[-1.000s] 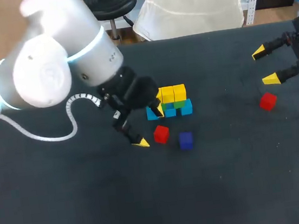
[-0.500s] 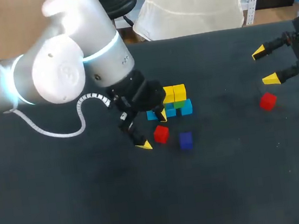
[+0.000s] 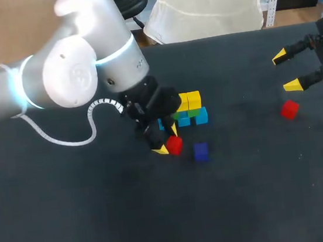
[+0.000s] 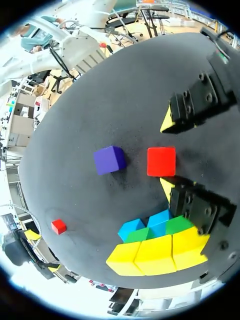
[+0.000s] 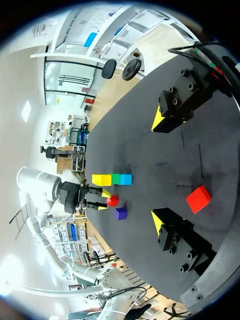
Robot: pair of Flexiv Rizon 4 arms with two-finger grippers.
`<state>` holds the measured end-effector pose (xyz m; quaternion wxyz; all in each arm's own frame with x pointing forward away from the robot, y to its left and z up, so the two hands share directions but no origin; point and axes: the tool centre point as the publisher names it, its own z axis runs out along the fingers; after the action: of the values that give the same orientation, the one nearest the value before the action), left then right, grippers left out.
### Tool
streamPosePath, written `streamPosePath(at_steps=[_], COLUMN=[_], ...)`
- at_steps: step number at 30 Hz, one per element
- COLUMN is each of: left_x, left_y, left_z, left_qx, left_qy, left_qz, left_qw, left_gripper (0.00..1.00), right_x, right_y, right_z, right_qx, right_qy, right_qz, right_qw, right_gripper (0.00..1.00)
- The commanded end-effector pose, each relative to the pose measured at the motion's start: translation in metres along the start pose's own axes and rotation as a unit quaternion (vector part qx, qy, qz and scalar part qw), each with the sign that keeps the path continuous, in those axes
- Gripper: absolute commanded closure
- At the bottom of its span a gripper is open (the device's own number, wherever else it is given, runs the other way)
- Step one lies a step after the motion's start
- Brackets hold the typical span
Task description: Place the blue cubes, place green cubes on the blue cubes, place the yellow cubes on the green cubes, then place the red cubes on the yellow cubes, and place purple cube on the red cubes.
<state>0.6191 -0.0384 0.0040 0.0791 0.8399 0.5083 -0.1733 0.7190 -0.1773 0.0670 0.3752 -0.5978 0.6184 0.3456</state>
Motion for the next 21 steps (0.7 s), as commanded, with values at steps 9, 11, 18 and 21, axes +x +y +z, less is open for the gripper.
streamPosePath(at_steps=[9,11,18,21], left_x=[-0.004,-0.004,-0.007,-0.013], left_y=[0.001,0.000,-0.005,-0.009], left_z=[0.000,-0.001,-0.019,-0.034], left_qx=[-0.005,-0.009,-0.024,-0.028], left_qy=[0.007,0.002,-0.020,-0.022], left_qz=[-0.014,-0.017,-0.028,-0.030], left_qw=[1.000,1.000,0.999,0.999], left_gripper=[0.74,0.97,1.00,1.00], right_x=[0.000,0.000,0.000,0.000], right_y=[-0.001,-0.001,-0.001,-0.001], right_z=[0.000,0.000,0.000,0.000], right_qx=[-0.001,-0.001,-0.001,-0.001], right_qy=[-0.001,-0.001,-0.001,-0.001], right_qz=[-0.001,-0.001,-0.001,-0.001], right_qw=[1.000,1.000,1.000,1.000], right_gripper=[0.00,0.00,0.00,0.00])
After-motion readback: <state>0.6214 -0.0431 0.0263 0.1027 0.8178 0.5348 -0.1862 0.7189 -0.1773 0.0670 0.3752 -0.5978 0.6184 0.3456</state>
